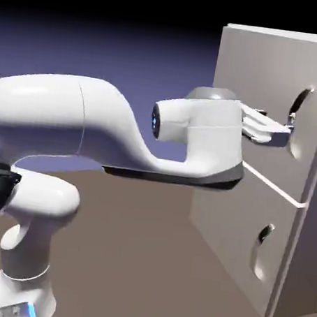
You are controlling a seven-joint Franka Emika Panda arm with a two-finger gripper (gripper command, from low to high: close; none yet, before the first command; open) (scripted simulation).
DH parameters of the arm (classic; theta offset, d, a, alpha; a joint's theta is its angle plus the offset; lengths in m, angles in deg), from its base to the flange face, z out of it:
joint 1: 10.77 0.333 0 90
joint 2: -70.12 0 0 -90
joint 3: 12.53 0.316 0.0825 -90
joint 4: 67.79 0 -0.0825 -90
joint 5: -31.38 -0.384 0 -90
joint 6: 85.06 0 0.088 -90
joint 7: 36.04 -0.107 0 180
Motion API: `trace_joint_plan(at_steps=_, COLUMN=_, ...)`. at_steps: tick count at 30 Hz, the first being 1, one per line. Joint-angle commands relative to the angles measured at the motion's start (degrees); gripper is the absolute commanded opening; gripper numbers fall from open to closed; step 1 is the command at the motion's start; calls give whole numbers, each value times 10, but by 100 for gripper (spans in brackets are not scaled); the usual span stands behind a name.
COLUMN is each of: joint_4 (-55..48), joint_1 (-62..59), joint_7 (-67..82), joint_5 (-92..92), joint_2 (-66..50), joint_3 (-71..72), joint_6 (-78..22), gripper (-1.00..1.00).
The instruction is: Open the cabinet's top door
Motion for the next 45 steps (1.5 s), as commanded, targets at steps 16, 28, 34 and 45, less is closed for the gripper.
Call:
trace_joint_plan(at_steps=16, joint_4=144, joint_1=-171, joint_7=16, joint_5=-105, joint_2=-4, joint_3=141, joint_6=-116, gripper=-100)
trace_joint_plan(at_steps=28, joint_4=340, joint_1=-387, joint_7=100, joint_5=-343, joint_2=106, joint_3=385, joint_6=-246, gripper=-100)
trace_joint_plan(at_steps=34, joint_4=407, joint_1=-433, joint_7=152, joint_5=-492, joint_2=180, joint_3=505, joint_6=-317, gripper=-100)
trace_joint_plan(at_steps=45, joint_4=452, joint_1=-419, joint_7=215, joint_5=-757, joint_2=262, joint_3=730, joint_6=-482, gripper=-100)
